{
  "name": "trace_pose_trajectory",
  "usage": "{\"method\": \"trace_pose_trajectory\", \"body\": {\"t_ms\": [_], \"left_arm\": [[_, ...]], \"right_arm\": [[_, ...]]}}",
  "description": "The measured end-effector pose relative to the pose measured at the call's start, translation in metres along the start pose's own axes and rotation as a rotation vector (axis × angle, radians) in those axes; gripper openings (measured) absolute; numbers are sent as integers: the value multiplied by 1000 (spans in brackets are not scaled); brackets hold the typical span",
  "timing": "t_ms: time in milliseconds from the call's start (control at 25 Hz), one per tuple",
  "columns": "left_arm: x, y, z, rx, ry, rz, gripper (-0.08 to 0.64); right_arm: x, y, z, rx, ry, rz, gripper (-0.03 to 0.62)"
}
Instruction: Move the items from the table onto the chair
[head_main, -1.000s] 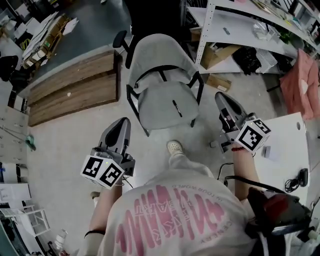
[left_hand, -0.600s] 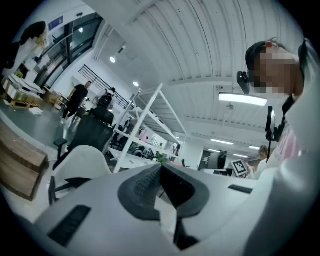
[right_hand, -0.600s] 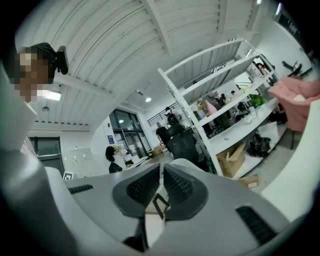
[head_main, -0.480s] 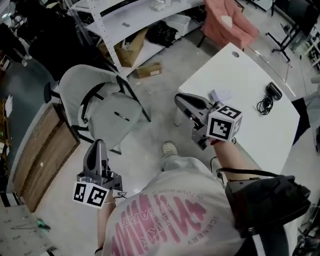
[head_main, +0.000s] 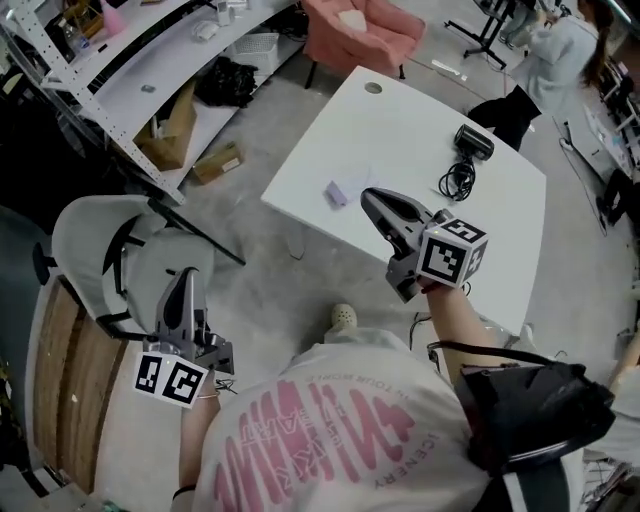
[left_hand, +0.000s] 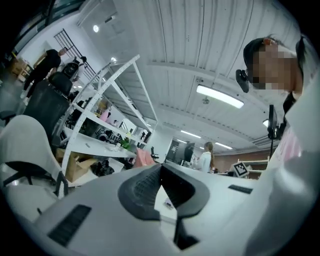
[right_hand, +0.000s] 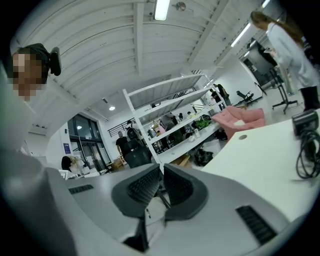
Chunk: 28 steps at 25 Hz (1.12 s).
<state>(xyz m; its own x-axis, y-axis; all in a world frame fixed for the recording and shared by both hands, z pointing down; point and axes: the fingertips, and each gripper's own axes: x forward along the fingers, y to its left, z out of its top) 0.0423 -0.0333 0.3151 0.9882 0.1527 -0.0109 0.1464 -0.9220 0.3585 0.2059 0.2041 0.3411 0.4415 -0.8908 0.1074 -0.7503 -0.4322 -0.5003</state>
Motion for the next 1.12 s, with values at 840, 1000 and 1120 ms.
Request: {"method": "trace_pose_trajectory", "body": {"t_ms": [840,1000,1120], "left_arm": [[123,-58,-30,55,102,33,11],[116,-48,-37,59,138,80,11],[109,-43,-39,52,149,110,11]], "right_arm": [[16,-155,-54,-564,612,193,374],[45,-159,-87,-742,801,311,407],[60,-161,-112,-847,896,378,417]]}}
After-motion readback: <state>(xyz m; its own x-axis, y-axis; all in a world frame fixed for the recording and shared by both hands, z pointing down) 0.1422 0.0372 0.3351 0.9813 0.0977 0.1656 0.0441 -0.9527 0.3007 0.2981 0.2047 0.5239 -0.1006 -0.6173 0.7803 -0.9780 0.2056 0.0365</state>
